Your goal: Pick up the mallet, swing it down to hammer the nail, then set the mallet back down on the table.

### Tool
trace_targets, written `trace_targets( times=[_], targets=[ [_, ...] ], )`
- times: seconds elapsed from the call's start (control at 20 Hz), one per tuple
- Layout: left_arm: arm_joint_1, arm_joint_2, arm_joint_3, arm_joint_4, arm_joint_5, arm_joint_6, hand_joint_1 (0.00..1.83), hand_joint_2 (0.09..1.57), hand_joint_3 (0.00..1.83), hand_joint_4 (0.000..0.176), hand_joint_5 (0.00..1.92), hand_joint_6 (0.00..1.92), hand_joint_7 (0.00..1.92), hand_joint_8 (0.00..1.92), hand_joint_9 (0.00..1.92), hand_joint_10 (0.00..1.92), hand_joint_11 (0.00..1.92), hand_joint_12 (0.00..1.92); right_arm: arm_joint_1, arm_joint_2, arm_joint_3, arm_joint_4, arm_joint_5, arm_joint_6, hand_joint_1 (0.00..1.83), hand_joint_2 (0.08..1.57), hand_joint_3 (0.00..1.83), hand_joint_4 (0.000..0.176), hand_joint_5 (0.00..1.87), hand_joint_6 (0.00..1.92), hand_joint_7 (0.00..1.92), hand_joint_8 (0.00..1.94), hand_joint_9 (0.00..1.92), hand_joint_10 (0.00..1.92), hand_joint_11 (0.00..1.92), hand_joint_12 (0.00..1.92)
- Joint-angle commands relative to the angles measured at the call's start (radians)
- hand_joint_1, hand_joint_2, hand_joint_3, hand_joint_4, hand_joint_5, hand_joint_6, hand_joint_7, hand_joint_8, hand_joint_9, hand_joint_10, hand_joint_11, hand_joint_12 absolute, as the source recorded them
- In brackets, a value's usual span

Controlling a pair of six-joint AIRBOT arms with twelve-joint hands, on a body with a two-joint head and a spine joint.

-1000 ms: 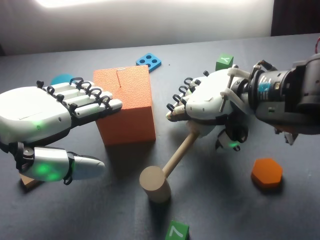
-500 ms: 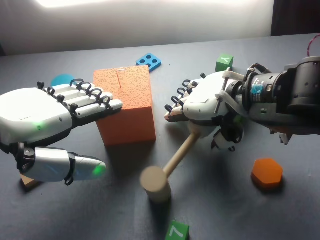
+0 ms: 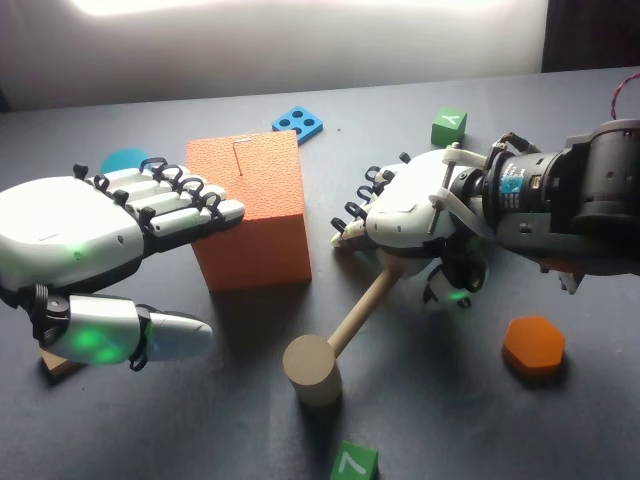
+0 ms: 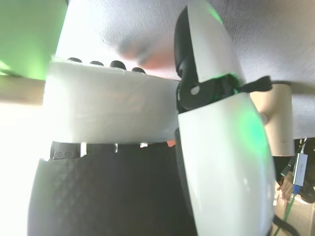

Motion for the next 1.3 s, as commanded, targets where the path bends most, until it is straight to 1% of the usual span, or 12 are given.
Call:
trace_targets(
  times=[0.0, 0.1, 0.25, 0.45, 0.65, 0.9, 1.0, 1.05, 1.1, 1.15, 1.2, 1.25],
  targets=[
    [-0.005, 0.0, -0.002, 0.001, -0.063, -0.007, 0.0, 1.21, 0.0, 0.0, 0.05, 0.0, 0.07, 0.0, 0.05, 0.01, 0.02, 0.01, 0.003, 0.0, 0.003, -0.014, 0.067, -0.006, 1.17, 1.02, 0.0, 0.0, 0.2, 0.0, 0.22, 0.0, 0.19, 0.01, 0.0, 0.7],
    [-0.005, 0.0, -0.002, 0.001, -0.062, -0.009, 0.0, 1.21, 0.0, 0.0, 0.06, 0.0, 0.07, 0.0, 0.04, 0.0, 0.01, 0.01, 0.003, -0.002, 0.003, -0.014, 0.067, -0.006, 1.14, 1.02, 0.0, 0.0, 0.2, 0.01, 0.21, 0.0, 0.17, 0.0, 0.0, 0.56],
    [-0.005, 0.0, -0.002, 0.001, -0.061, -0.009, 0.0, 1.21, 0.0, 0.0, 0.06, 0.01, 0.07, 0.01, 0.05, 0.01, 0.02, 0.01, 0.003, -0.002, 0.003, -0.014, 0.067, -0.008, 1.1, 1.06, 0.01, 0.0, 0.2, 0.0, 0.21, 0.0, 0.16, 0.0, 0.0, 0.5],
    [-0.005, -0.002, -0.002, 0.001, -0.054, -0.009, 0.0, 1.22, 0.0, 0.0, 0.05, 0.0, 0.08, 0.0, 0.07, 0.01, 0.02, 0.02, 0.003, -0.002, 0.003, -0.014, 0.067, -0.012, 1.08, 1.08, 0.0, 0.0, 0.25, 0.01, 0.27, 0.01, 0.26, 0.02, 0.0, 0.78],
    [-0.004, -0.002, -0.001, 0.001, -0.052, -0.009, 0.0, 1.21, 0.0, 0.0, 0.06, 0.01, 0.08, 0.01, 0.06, 0.01, 0.02, 0.02, 0.004, -0.002, 0.004, -0.014, 0.067, -0.013, 1.05, 1.12, 0.01, 0.0, 0.35, 0.01, 0.4, 0.02, 0.36, 0.03, 0.0, 0.9],
    [-0.005, -0.002, -0.001, 0.001, -0.052, -0.009, 0.0, 1.22, 0.01, 0.0, 0.07, 0.01, 0.06, 0.0, 0.04, 0.0, 0.01, 0.02, 0.004, -0.001, 0.004, -0.014, 0.067, -0.013, 1.04, 1.16, 0.0, 0.0, 0.54, 0.03, 0.58, 0.02, 0.52, 0.05, 0.0, 1.18],
    [-0.005, -0.002, -0.001, 0.001, -0.052, -0.011, 0.0, 1.22, 0.0, 0.0, 0.04, 0.0, 0.03, 0.0, 0.01, 0.0, 0.0, 0.0, 0.005, -0.001, 0.004, -0.014, 0.067, -0.013, 1.03, 1.14, 0.0, 0.0, 0.52, 0.0, 0.56, 0.01, 0.52, 0.01, 0.08, 0.95],
    [-0.005, -0.002, -0.001, 0.001, -0.052, -0.011, 0.0, 1.21, 0.0, 0.0, 0.04, 0.0, 0.04, 0.0, 0.01, 0.0, 0.0, 0.0, 0.006, -0.001, 0.004, -0.014, 0.067, -0.013, 1.06, 1.15, 0.0, 0.0, 0.67, 0.05, 0.71, 0.05, 0.67, 0.08, 0.16, 1.18],
    [-0.005, -0.002, -0.001, 0.001, -0.052, -0.011, 0.0, 1.22, 0.0, 0.0, 0.04, 0.0, 0.04, 0.0, 0.01, 0.0, 0.0, 0.0, 0.005, -0.001, 0.004, -0.014, 0.067, -0.013, 0.98, 1.18, 0.01, 0.0, 0.69, 0.06, 0.72, 0.06, 0.68, 0.09, 0.15, 1.28],
    [-0.004, -0.002, -0.001, 0.001, -0.052, -0.011, 0.0, 1.22, 0.0, 0.0, 0.05, 0.0, 0.05, 0.01, 0.02, 0.01, 0.0, 0.0, 0.005, -0.001, 0.004, -0.014, 0.067, -0.013, 1.04, 1.15, 0.0, 0.0, 0.76, 0.08, 0.79, 0.08, 0.73, 0.13, 0.25, 1.31],
    [-0.004, -0.002, -0.001, 0.001, -0.052, -0.011, 0.0, 1.22, 0.0, 0.0, 0.05, 0.0, 0.05, 0.01, 0.02, 0.01, 0.0, 0.0, 0.005, -0.001, 0.004, -0.014, 0.067, -0.013, 1.02, 1.14, 0.0, 0.0, 0.8, 0.16, 0.81, 0.31, 0.73, 0.47, 0.37, 1.35],
    [-0.004, -0.002, -0.001, 0.001, -0.052, -0.012, 0.0, 1.21, 0.0, 0.0, 0.05, 0.0, 0.05, 0.01, 0.02, 0.0, 0.0, 0.0, 0.006, 0.0, 0.004, -0.014, 0.067, -0.013, 1.04, 1.12, 0.0, 0.0, 0.79, 0.22, 0.77, 0.54, 0.64, 0.83, 0.42, 1.37]
  ],
)
